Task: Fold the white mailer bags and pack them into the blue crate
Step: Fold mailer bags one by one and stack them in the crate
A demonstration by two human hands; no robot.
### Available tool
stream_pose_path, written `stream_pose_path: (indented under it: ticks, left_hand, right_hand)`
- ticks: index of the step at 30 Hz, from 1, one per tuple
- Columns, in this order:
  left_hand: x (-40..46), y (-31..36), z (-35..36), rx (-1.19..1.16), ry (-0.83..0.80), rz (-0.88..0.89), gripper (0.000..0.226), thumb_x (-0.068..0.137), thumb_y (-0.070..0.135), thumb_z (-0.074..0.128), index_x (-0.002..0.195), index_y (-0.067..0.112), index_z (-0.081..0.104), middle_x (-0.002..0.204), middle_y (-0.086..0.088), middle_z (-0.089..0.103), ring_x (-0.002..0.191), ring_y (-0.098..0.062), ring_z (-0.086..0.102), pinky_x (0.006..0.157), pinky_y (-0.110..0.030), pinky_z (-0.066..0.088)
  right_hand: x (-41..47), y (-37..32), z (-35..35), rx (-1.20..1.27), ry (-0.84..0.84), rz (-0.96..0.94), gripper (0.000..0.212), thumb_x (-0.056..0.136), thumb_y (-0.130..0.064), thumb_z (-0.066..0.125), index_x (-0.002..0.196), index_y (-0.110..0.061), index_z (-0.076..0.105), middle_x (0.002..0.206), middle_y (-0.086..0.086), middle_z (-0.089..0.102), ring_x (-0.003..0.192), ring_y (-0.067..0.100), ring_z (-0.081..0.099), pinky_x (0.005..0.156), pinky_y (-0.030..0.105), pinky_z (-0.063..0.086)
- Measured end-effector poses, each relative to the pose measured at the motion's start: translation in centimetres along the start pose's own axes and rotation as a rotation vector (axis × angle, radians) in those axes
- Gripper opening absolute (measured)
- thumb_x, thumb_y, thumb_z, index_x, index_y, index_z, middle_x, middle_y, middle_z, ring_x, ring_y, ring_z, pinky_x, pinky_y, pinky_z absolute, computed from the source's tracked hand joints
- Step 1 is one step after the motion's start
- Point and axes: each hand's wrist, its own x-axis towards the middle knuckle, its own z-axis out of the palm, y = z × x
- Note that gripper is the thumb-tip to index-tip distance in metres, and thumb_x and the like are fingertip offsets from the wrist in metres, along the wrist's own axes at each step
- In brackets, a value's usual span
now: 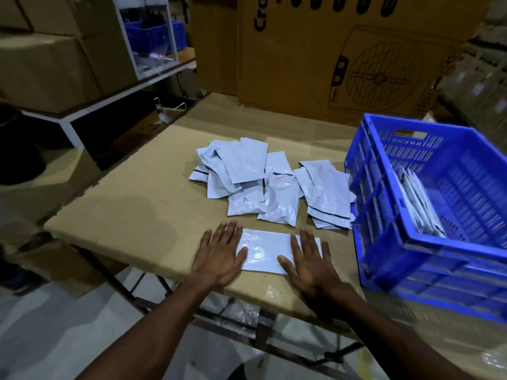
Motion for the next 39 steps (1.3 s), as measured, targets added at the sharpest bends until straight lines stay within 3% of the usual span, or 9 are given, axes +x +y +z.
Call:
stream_pose_path:
  ticks: [7, 12, 18, 22, 25, 29, 35, 37, 39]
  left_hand:
    - [0.0, 0.2, -0.3, 0.019, -0.014, -0.006, 0.092, 0.079, 0.065, -0.017, 0.162, 0.025, -0.003, 0.168, 0.008, -0.011, 0.155, -0.013, -0.011, 0.124, -0.046, -0.003]
    - [0.1, 0.2, -0.3, 0.011, -0.015, -0.008, 0.090, 0.081, 0.064, -0.014, 0.162, 0.025, -0.004, 0.169, 0.007, -0.010, 0.155, -0.014, -0.010, 0.124, -0.047, -0.002]
    - [0.1, 0.0, -0.6, -0.018, -0.048, -0.015, 0.067, 0.102, 0.056, 0.005, 0.162, 0.026, -0.004, 0.168, 0.009, -0.013, 0.154, -0.012, -0.014, 0.124, -0.045, -0.006]
    - [0.4, 0.4, -0.9, -0.263, 0.123, -0.088, 0.078, 0.096, 0.051, 0.002, 0.158, 0.013, 0.028, 0.166, -0.003, 0.024, 0.155, -0.018, 0.013, 0.124, -0.042, 0.008]
    - [0.6, 2.8, -0.2, -0.197, 0.203, 0.073, 0.075, 0.095, 0.041, 0.007, 0.148, 0.006, 0.047, 0.155, -0.013, 0.043, 0.147, -0.028, 0.036, 0.121, -0.047, 0.021]
    - [0.0, 4.6, 0.4, -0.017, 0.057, 0.100, 0.083, 0.091, 0.054, -0.008, 0.159, 0.022, 0.026, 0.168, 0.001, 0.016, 0.155, -0.023, 0.009, 0.125, -0.044, 0.001]
    - [-0.2, 3.3, 0.5, 0.019, -0.016, -0.016, 0.084, 0.085, 0.070, -0.008, 0.161, 0.035, 0.004, 0.169, 0.008, -0.007, 0.155, -0.030, -0.008, 0.123, -0.050, 0.001]
    - [0.1, 3.2, 0.4, 0.031, -0.039, -0.019, 0.086, 0.083, 0.070, -0.010, 0.161, 0.035, 0.001, 0.169, 0.007, -0.009, 0.154, -0.031, -0.010, 0.123, -0.051, 0.000]
    - [0.4, 2.9, 0.3, 0.046, -0.043, 0.006, 0.087, 0.081, 0.068, -0.013, 0.161, 0.034, 0.001, 0.169, 0.007, -0.009, 0.154, -0.031, -0.010, 0.123, -0.051, 0.001]
  right_hand:
    - [2.4, -6.2, -0.4, 0.043, -0.040, -0.214, 0.095, 0.081, -0.073, -0.018, 0.159, -0.021, -0.002, 0.165, -0.007, -0.013, 0.151, 0.011, -0.016, 0.121, 0.051, -0.011]
    - [1.7, -1.8, 0.6, -0.061, 0.019, -0.154, 0.066, 0.097, -0.065, 0.001, 0.157, -0.037, -0.001, 0.166, -0.014, -0.006, 0.153, 0.015, -0.008, 0.122, 0.049, -0.001]
    - [0.4, 1.6, -0.2, -0.053, -0.025, -0.027, 0.073, 0.094, -0.071, 0.000, 0.157, -0.035, -0.006, 0.164, -0.009, -0.018, 0.150, 0.016, -0.020, 0.122, 0.048, -0.009]
    - [0.2, 1.1, -0.9, -0.098, 0.025, -0.053, 0.079, 0.092, -0.068, -0.006, 0.159, -0.028, 0.004, 0.166, -0.003, -0.010, 0.152, 0.022, -0.013, 0.120, 0.055, -0.009]
    - [0.8, -1.1, -0.9, -0.083, 0.050, -0.170, 0.081, 0.091, -0.066, -0.007, 0.159, -0.025, 0.011, 0.167, -0.003, 0.001, 0.153, 0.017, -0.005, 0.120, 0.055, -0.006]
    - [1.6, -0.7, 0.1, -0.068, 0.018, -0.174, 0.084, 0.085, -0.073, -0.015, 0.158, -0.036, 0.004, 0.166, -0.009, -0.004, 0.153, 0.014, -0.006, 0.120, 0.055, 0.000]
    - [1.1, 1.3, -0.8, -0.030, -0.062, -0.100, 0.091, 0.079, -0.085, -0.004, 0.156, -0.036, -0.009, 0.161, -0.011, -0.025, 0.148, 0.013, -0.024, 0.119, 0.055, -0.010]
    - [0.4, 1.1, -0.4, 0.004, -0.015, -0.179, 0.100, 0.076, -0.091, 0.003, 0.158, -0.033, 0.002, 0.162, -0.011, -0.018, 0.149, 0.015, -0.019, 0.117, 0.062, -0.009]
    - [-0.2, 1.2, 0.6, 0.042, 0.115, -0.323, 0.090, 0.085, -0.085, 0.019, 0.151, -0.026, 0.035, 0.166, -0.005, 0.008, 0.153, 0.017, 0.002, 0.117, 0.065, 0.003]
